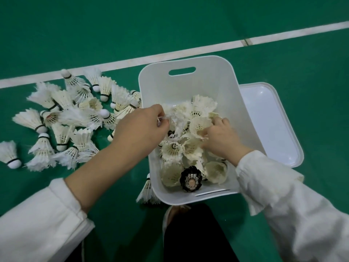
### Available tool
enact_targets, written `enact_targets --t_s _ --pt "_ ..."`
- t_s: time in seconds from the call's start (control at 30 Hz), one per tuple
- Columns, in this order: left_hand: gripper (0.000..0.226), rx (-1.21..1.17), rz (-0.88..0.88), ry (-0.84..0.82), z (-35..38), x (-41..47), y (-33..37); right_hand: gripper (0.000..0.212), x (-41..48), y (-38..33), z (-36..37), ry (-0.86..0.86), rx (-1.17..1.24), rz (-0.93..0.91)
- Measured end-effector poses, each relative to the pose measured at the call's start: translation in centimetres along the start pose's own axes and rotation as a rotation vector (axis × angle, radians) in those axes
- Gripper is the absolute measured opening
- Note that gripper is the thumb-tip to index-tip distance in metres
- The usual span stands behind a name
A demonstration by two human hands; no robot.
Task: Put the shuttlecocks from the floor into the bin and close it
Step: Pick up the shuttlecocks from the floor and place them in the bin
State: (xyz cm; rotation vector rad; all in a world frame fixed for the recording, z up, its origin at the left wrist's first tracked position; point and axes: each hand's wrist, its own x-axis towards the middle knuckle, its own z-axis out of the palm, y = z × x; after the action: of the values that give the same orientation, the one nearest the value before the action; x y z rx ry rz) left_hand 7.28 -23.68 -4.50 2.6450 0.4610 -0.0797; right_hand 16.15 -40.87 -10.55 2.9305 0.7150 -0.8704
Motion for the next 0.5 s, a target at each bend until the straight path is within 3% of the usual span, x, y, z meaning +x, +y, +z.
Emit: enact_targets --t_s 0.07,0.17,0.3,0.37,0.47,0.5 --pt "0.020 -0.004 0.004 0.001 -0.1 0.1 -0.1 0.048 -1.4 0.2 -1.7 0.019 0.081 0.004" --pt "0.019 -0.021 0.010 0.000 -0.2 0.3 0.0 0.046 -4.0 -0.3 -4.1 0.203 0.328 -0.088" --pt "0.020 -0.015 0.049 -0.002 -0.2 0.6 0.5 0.050 -5.9 -3.3 -4.7 0.056 0.840 -0.072" --pt "0.020 0.008 0.078 -0.019 -0.1 0.4 0.8 0.048 -5.5 -4.2 -4.4 0.036 0.843 -0.063" --pt "0.023 0.028 0.137 -0.060 -0.4 0.5 0.7 0.026 -4.3 -4.8 -4.3 0.142 0.745 -0.082" --pt "0.025 0.009 0.139 -0.085 -0.8 0.6 0.4 0.028 -3.8 -4.7 -4.2 0.191 0.668 -0.087"
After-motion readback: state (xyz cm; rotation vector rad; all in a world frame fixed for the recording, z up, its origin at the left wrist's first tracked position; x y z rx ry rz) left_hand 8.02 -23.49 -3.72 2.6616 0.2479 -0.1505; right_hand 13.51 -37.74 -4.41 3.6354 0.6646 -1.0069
